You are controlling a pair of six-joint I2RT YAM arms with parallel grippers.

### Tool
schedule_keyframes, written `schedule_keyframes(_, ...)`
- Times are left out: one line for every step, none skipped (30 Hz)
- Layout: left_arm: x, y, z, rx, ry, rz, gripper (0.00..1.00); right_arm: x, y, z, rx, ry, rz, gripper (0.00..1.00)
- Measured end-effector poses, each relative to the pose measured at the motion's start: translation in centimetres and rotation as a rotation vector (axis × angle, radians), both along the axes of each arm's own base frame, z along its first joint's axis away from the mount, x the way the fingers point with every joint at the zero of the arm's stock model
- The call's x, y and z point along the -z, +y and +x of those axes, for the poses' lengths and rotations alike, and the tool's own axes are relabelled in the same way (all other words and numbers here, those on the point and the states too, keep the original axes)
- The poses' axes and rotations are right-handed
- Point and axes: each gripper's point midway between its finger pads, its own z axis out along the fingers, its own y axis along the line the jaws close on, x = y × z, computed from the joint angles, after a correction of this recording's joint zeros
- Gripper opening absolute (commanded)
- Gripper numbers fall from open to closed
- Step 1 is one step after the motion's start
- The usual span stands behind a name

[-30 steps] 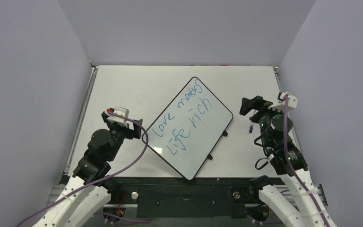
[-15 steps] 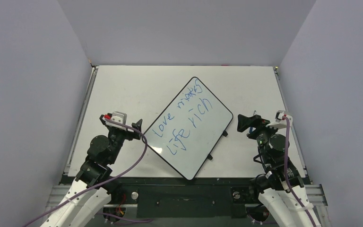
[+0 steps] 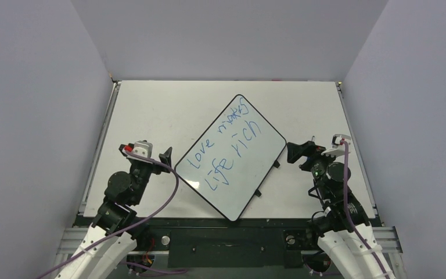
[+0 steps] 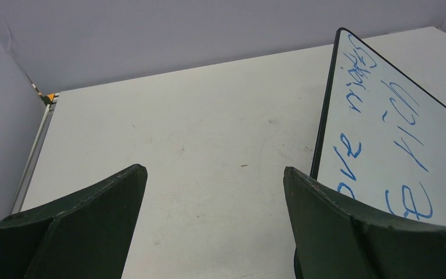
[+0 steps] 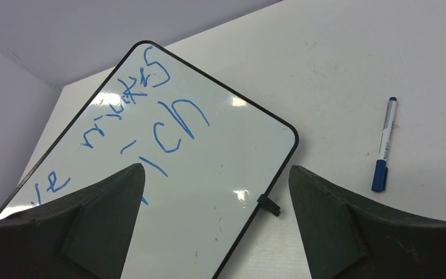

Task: Write a sentence on the whiteboard
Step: Reset both arms

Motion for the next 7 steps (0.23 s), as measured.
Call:
schedule_keyframes(0.01,0.01,0.0,0.0,-0.001,0.001,0.86,0.18,0.08,0.07,-0.003,0.006,-0.001,0.9)
schedule_keyframes(-0.01,0.01,0.0,0.0,-0.002,0.001,0.86,0.27,0.17,0.11,-0.007,0.008,-0.002,0.9)
schedule_keyframes(0.0,0.0,0.0,0.0,-0.002,0.001,0.86,0.34,0.26,0.14,-0.011,0.01,-0.003,0.89)
schedule_keyframes(0.02,0.0,0.01,0.0,-0.002,0.002,0.86,0.33,0.37,0.17,-0.018,0.01,-0.005,0.89)
schedule_keyframes(0.0,0.0,0.01,0.0,-0.003,0.001,0.86,0.31,0.49,0.24,-0.024,0.009,-0.007,0.9)
schedule_keyframes(-0.02,0.0,0.0,0.0,-0.004,0.0,0.86,0.29,0.62,0.28,-0.031,0.008,-0.008,0.91)
schedule_keyframes(-0.02,0.01,-0.01,0.0,-0.005,0.0,0.86,0.23,0.73,0.28,-0.038,0.005,-0.008,0.93)
